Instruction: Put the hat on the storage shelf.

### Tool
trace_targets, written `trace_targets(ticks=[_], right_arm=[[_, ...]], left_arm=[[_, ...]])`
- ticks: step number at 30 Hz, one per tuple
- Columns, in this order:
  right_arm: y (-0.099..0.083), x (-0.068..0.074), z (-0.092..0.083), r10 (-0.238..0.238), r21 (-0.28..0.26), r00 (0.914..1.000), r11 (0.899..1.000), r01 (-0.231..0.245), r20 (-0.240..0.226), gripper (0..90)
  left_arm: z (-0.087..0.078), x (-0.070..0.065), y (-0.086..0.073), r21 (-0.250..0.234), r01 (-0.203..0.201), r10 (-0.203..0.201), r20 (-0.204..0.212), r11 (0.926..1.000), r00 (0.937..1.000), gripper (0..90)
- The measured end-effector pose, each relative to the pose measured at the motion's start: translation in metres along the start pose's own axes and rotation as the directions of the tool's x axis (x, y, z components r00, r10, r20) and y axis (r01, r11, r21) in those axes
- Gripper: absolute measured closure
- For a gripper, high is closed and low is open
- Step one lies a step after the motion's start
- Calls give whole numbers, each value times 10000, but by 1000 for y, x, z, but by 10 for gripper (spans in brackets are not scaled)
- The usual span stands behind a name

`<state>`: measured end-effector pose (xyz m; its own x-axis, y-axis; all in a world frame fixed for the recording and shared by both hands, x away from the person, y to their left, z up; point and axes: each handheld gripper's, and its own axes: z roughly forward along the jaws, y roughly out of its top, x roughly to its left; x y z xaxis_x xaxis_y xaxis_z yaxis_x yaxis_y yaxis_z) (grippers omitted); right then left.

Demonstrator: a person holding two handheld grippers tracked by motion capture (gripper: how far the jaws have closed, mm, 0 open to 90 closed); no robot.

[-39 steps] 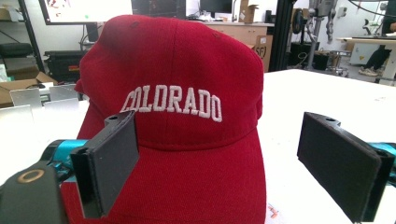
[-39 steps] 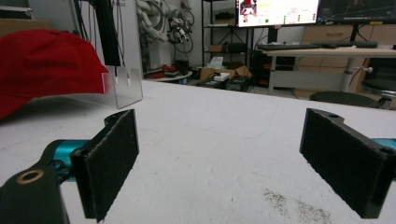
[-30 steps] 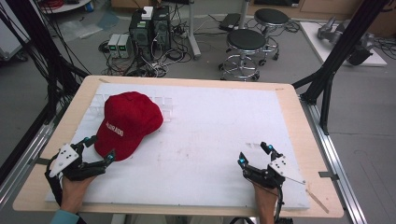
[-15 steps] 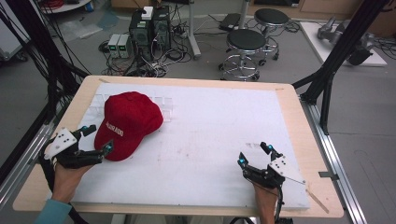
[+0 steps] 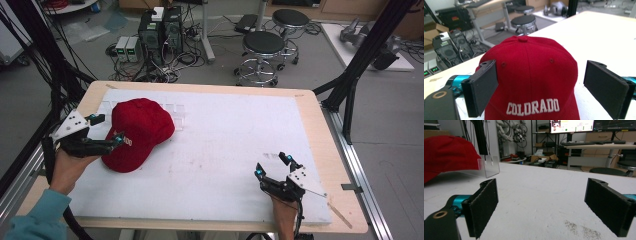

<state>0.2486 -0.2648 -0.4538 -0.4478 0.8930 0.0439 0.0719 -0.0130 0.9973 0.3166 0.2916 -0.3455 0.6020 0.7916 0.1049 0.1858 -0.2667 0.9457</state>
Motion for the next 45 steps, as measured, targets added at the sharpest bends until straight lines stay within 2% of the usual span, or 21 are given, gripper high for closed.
trace_targets(ticks=[2,3,6,9,10,14,16,20,22,23,24,30,39,40,41,45], right_arm=[[0,0,0,15,4,10000,10000,-15,17,107],[0,0,0,5,-1,10000,10000,-5,21,107],[0,0,0,-20,2,10000,10000,20,34,107],[0,1,0,-11,2,10000,10000,11,40,107],[0,1,0,-11,2,10000,10000,11,40,107],[0,1,0,-35,-9,10000,10000,35,55,107],[0,1,0,-47,-39,10000,10000,47,78,107],[0,1,0,-36,-34,10000,10000,37,77,107],[0,1,0,-43,-35,10000,10000,43,77,107],[0,1,0,-51,-35,10000,10000,52,77,107],[0,1,0,-45,-38,10000,10000,45,78,107],[0,1,0,-33,-15,10000,10000,33,67,107],[0,0,0,-132,-24,9999,9999,132,66,107],[0,0,0,-131,-30,9999,9999,131,71,107],[0,0,0,-131,-30,9999,9999,131,71,107],[0,1,0,-50,-14,10000,10000,50,73,107]], left_arm=[[8,0,7,310,-18,12,175,9995,9998,126],[8,0,7,310,-18,12,175,9995,9998,126],[14,-1,19,783,-155,145,131,9968,9998,127],[18,2,25,1176,-277,275,35,9927,9996,129],[18,2,25,1176,-277,275,35,9927,9996,129],[29,7,29,1717,-44,38,36,9851,10000,132],[37,10,33,2074,-54,53,12,9782,10000,132],[44,11,34,2315,-86,91,-10,9728,10000,133],[49,12,33,2585,-56,73,-58,9660,10000,132],[54,13,31,2902,-73,90,-48,9569,9999,133],[56,14,30,2984,-54,61,-14,9544,10000,133],[60,16,29,3066,-15,24,-26,9518,10000,133],[72,18,24,3507,62,33,-266,9365,9996,132],[74,18,23,3651,24,63,-226,9310,9997,132],[74,18,23,3651,24,63,-226,9310,9997,133],[77,18,21,3843,44,-28,-48,9232,10000,159]])
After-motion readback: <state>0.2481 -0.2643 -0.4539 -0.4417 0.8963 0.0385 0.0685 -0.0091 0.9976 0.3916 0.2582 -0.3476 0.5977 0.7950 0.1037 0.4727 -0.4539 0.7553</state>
